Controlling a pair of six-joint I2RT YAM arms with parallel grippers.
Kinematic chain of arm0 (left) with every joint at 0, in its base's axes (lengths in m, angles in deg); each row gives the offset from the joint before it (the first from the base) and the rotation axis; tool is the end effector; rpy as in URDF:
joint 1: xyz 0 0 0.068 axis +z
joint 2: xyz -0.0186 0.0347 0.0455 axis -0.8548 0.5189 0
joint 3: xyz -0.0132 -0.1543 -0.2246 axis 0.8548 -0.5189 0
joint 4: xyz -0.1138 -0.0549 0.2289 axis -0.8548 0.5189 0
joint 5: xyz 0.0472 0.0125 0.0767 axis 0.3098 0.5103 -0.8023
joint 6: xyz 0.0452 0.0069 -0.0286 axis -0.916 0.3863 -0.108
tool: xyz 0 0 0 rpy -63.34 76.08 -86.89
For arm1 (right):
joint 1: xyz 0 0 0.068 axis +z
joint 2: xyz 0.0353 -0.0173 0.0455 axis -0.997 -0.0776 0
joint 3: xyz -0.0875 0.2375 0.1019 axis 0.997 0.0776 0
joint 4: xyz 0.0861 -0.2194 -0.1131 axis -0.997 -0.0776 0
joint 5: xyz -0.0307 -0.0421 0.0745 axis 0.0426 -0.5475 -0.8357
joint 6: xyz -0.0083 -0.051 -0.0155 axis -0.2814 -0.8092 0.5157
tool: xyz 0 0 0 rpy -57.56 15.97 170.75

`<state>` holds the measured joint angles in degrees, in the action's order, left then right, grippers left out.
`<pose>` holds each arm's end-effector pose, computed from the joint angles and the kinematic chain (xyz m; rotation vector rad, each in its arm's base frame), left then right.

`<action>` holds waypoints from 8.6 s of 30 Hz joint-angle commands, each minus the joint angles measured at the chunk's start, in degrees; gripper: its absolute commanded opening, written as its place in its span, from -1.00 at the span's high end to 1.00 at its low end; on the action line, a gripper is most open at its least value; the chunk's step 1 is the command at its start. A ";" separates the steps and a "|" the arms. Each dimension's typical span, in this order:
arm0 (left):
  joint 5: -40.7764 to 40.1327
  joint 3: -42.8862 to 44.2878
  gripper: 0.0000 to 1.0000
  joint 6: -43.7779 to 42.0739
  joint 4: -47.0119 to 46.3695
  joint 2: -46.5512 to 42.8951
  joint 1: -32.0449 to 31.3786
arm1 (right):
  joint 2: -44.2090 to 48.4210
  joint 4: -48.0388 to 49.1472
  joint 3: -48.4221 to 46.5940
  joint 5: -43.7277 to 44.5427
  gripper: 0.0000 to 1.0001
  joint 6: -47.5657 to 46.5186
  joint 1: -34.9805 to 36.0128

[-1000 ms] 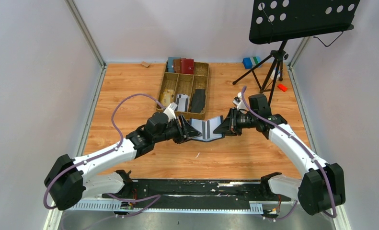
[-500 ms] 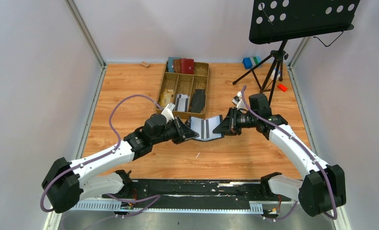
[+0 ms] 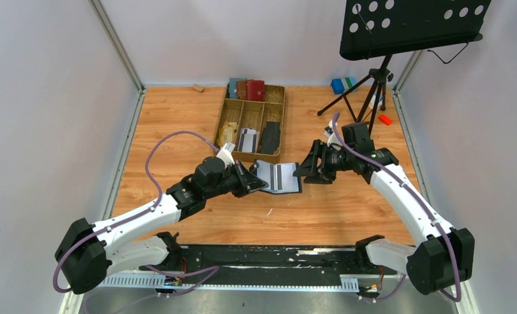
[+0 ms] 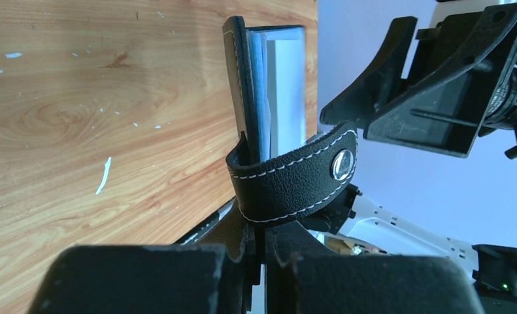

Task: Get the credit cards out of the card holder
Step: Remove the credit card from the card holder, then place the credit card in the storage box.

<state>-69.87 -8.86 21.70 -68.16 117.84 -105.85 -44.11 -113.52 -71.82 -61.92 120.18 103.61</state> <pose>0.1552 -0.1758 0.2486 -0.3305 2.2513 -1.4129 0.2107 0.0937 0.2811 0.0766 2.6157 1.2845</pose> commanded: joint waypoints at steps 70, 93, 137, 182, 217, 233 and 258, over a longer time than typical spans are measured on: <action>4.20 -10.76 0.56 14.26 -42.72 -1.78 1.15 | 0.96 51.06 6.99 -14.34 0.98 37.74 3.86; 1.63 -12.33 0.33 13.38 -39.79 -5.51 1.60 | 1.35 38.30 4.21 -12.40 1.00 28.88 4.34; 1.67 -12.24 1.00 14.17 -44.26 -7.28 2.10 | 2.65 48.01 10.04 -12.94 0.43 33.88 3.64; -10.81 0.05 1.00 -4.31 39.19 -33.26 15.30 | -15.74 28.19 -8.16 -3.99 1.00 12.41 3.11; -9.55 10.82 1.00 -16.06 52.34 -32.66 15.30 | -63.29 19.17 -51.22 13.72 0.80 6.89 11.31; -10.16 9.40 1.00 -14.68 51.32 -35.75 15.30 | -56.75 15.78 -54.59 15.35 0.32 2.51 11.47; 7.14 0.36 1.00 -4.56 34.32 -34.33 15.30 | -2.97 20.27 -5.30 7.16 -1.00 9.97 1.79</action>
<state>-65.08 -9.06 14.60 -28.69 83.72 -90.73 -51.35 -98.07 -87.05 -50.08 121.47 109.84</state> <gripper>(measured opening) 0.029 0.997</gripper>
